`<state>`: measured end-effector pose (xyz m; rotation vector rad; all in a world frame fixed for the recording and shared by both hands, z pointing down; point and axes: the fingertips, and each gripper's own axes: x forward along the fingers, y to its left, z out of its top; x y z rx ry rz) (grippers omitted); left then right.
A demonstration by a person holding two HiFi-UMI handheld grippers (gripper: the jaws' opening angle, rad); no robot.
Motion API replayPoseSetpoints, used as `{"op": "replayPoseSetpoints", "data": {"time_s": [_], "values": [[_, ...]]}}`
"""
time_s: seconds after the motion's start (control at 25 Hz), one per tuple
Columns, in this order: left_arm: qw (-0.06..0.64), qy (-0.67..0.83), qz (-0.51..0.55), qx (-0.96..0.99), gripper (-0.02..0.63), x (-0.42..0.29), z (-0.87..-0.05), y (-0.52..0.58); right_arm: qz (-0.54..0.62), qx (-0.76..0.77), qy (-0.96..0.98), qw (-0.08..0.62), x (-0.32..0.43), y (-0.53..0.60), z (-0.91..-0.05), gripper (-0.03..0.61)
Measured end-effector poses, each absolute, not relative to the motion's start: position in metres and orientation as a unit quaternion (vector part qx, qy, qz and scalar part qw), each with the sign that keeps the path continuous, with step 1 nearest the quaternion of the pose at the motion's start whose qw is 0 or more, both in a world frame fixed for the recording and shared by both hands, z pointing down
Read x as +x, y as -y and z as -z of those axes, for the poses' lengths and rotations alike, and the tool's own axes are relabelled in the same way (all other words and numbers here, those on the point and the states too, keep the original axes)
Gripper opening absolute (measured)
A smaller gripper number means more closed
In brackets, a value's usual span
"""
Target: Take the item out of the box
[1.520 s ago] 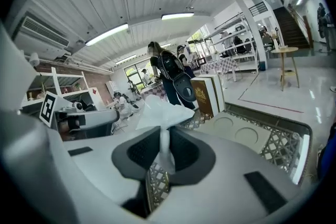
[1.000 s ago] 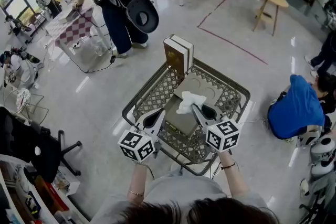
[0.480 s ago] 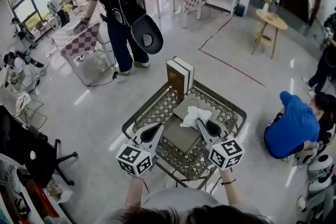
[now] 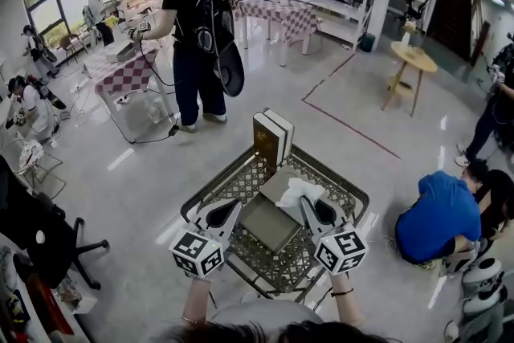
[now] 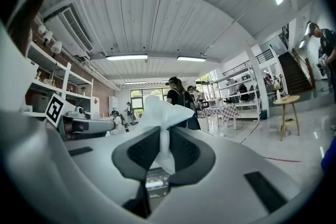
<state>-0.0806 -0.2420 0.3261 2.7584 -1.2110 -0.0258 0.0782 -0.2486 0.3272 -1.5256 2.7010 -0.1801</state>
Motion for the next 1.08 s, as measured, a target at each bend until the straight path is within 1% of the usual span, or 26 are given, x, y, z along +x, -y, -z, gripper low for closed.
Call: {"op": "replayPoseSetpoints", "data": {"time_s": [1.08], "values": [[0.044, 0.428, 0.013, 0.903, 0.017, -0.097, -0.312, 0.255, 0.027, -0.513, -0.857, 0.021, 0.097, 0.261, -0.313, 0.067]]}}
